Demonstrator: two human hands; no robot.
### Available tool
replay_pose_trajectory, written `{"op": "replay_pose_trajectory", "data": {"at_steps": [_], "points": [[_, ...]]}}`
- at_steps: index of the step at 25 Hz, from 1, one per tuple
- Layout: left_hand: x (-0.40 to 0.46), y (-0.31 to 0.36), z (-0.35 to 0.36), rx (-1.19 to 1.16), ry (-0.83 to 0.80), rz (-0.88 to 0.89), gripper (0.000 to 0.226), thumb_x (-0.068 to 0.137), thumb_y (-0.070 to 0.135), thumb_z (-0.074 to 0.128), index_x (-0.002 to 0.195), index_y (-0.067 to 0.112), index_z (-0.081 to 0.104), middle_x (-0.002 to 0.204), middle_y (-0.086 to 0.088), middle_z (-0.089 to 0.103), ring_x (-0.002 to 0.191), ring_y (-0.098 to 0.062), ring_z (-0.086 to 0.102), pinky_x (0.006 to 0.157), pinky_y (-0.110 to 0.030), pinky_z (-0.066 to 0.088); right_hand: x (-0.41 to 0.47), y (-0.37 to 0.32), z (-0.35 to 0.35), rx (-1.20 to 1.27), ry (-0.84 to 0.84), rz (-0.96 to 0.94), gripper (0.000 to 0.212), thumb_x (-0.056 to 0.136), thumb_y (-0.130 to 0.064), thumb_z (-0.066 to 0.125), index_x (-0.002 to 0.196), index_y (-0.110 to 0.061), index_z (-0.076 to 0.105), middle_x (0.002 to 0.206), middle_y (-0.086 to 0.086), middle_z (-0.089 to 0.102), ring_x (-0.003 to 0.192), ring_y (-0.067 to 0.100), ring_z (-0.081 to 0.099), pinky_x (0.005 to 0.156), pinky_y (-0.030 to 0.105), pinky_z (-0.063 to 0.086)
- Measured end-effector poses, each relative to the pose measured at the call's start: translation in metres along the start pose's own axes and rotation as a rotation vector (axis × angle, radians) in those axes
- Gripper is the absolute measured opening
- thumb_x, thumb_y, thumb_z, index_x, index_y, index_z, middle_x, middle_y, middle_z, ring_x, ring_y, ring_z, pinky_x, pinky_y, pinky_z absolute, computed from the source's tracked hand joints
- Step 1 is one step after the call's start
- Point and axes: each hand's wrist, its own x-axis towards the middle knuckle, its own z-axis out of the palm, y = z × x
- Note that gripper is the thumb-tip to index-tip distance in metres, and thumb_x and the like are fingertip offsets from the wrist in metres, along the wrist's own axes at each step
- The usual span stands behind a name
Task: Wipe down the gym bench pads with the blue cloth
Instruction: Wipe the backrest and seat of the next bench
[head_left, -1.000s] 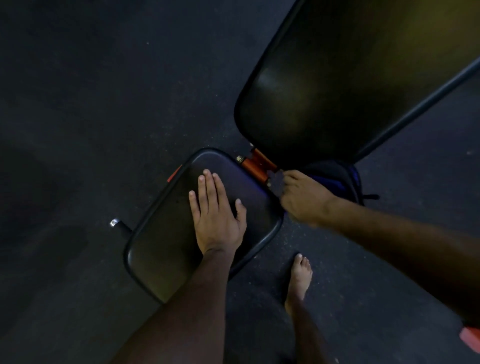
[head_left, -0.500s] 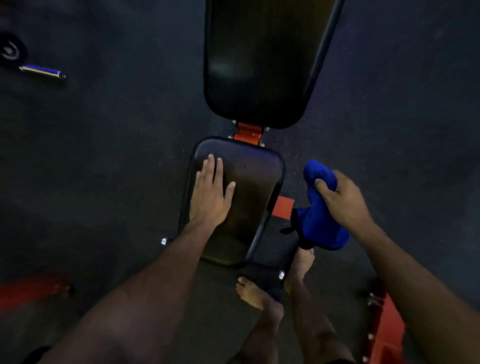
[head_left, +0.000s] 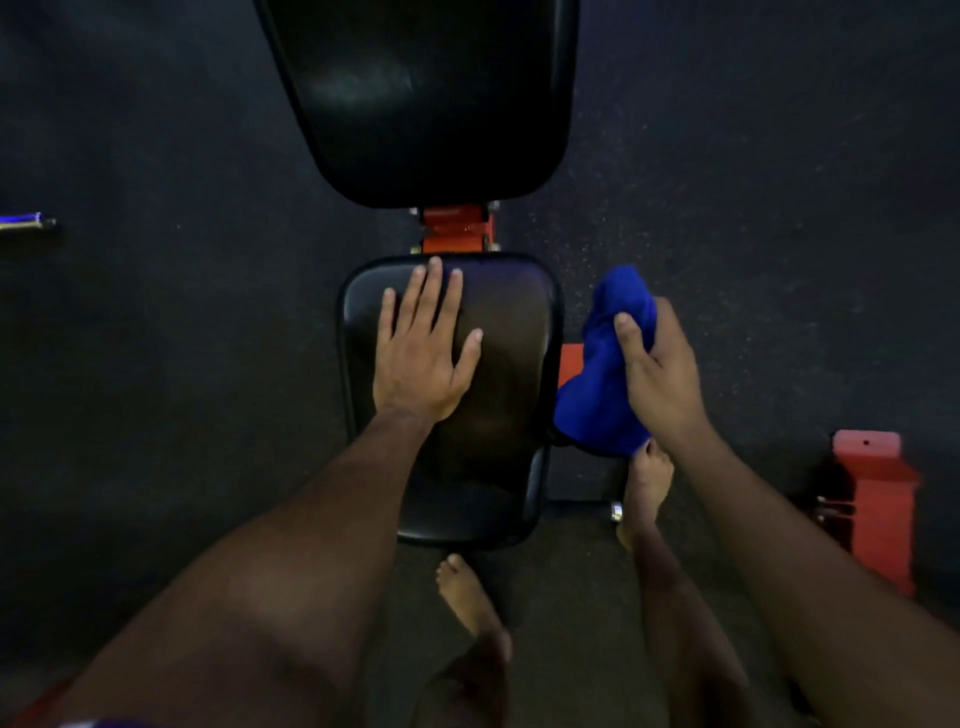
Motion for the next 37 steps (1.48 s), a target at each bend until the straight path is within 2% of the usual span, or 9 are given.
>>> {"op": "replay_pose_trajectory", "data": {"at_steps": [9,15,18,22,25,27,29,33,37], "points": [[0.0,-0.002,0.002,-0.013,-0.009,-0.005,0.072,0.102,0.056,0.009,0.163,0.019,0.014,0.172,-0.008,0.01,0.158,-0.022,0.007,0.128,-0.05,0.004,-0.029,0.007,0.02,0.085,0.206,-0.006,0.021,0.106,-0.031,0.043,0.123,-0.023,0.052,0.093,-0.017,0.057,0.081,-0.011,0.054,0.072,0.003,0.038],[-0.002,-0.004,0.007,-0.018,0.006,0.0,0.072,0.102,0.057,0.01,0.163,0.019,0.012,0.171,-0.009,0.008,0.158,-0.023,0.006,0.128,-0.051,0.003,-0.029,0.018,0.021,0.161,0.288,0.049,0.018,0.105,-0.039,0.043,0.117,-0.029,0.053,0.095,-0.016,0.058,0.087,-0.001,0.057,0.085,0.026,0.045],[-0.004,-0.006,0.01,-0.017,0.036,0.016,0.07,0.103,0.055,0.015,0.163,0.019,0.014,0.171,-0.01,0.011,0.158,-0.024,0.009,0.127,-0.05,0.003,0.006,-0.002,0.028,0.118,0.218,-0.007,0.018,0.105,-0.037,0.043,0.116,-0.027,0.053,0.094,-0.013,0.057,0.084,0.0,0.055,0.081,0.023,0.043],[-0.002,-0.007,0.011,-0.045,0.057,0.012,0.069,0.103,0.053,0.02,0.162,0.018,0.019,0.17,-0.01,0.015,0.158,-0.024,0.011,0.127,-0.05,0.005,0.057,-0.056,0.043,-0.223,0.055,-0.454,0.031,0.102,-0.024,0.05,0.13,-0.01,0.053,0.115,-0.001,0.052,0.1,-0.001,0.047,0.089,0.007,0.035],[-0.003,-0.008,0.01,-0.058,0.081,0.014,0.065,0.104,0.051,0.023,0.159,0.016,0.029,0.169,-0.011,0.021,0.157,-0.024,0.015,0.128,-0.051,0.009,0.096,-0.095,0.067,-0.431,-0.157,-0.69,0.036,0.101,-0.026,0.052,0.133,-0.01,0.053,0.121,0.004,0.057,0.105,0.008,0.052,0.089,0.018,0.04],[-0.002,-0.007,0.011,-0.078,0.1,0.033,0.064,0.104,0.049,0.026,0.156,0.013,0.036,0.167,-0.012,0.028,0.156,-0.025,0.019,0.127,-0.052,0.011,0.111,-0.098,0.093,-0.575,-0.31,-0.657,0.036,0.1,-0.031,0.053,0.132,-0.014,0.054,0.122,0.007,0.061,0.109,0.02,0.057,0.092,0.035,0.045],[-0.001,-0.008,0.009,-0.087,0.111,0.035,0.063,0.104,0.047,0.028,0.153,0.011,0.042,0.165,-0.012,0.032,0.156,-0.026,0.022,0.127,-0.052,0.011,0.109,-0.086,0.119,-0.763,-0.333,-0.593,0.036,0.1,-0.04,0.049,0.129,-0.019,0.054,0.12,0.006,0.062,0.107,0.029,0.059,0.088,0.047,0.048],[-0.005,-0.01,0.011,-0.11,0.12,0.054,0.061,0.104,0.044,0.027,0.152,0.01,0.043,0.164,-0.012,0.034,0.156,-0.025,0.022,0.128,-0.051,0.01,0.093,-0.067,0.128,-0.786,-0.096,-0.613,0.039,0.097,-0.048,0.042,0.127,-0.025,0.052,0.112,0.002,0.063,0.098,0.029,0.06,0.08,0.048,0.05],[-0.009,-0.021,0.002,-0.231,0.147,0.033,0.059,0.106,0.04,0.03,0.151,0.007,0.045,0.16,-0.013,0.042,0.151,-0.023,0.033,0.127,-0.044,0.015,0.093,-0.075,0.13,-0.794,-0.177,-0.563,0.037,0.096,-0.048,0.045,0.123,-0.024,0.053,0.112,0.005,0.063,0.101,0.029,0.06,0.081,0.049,0.052]]}}
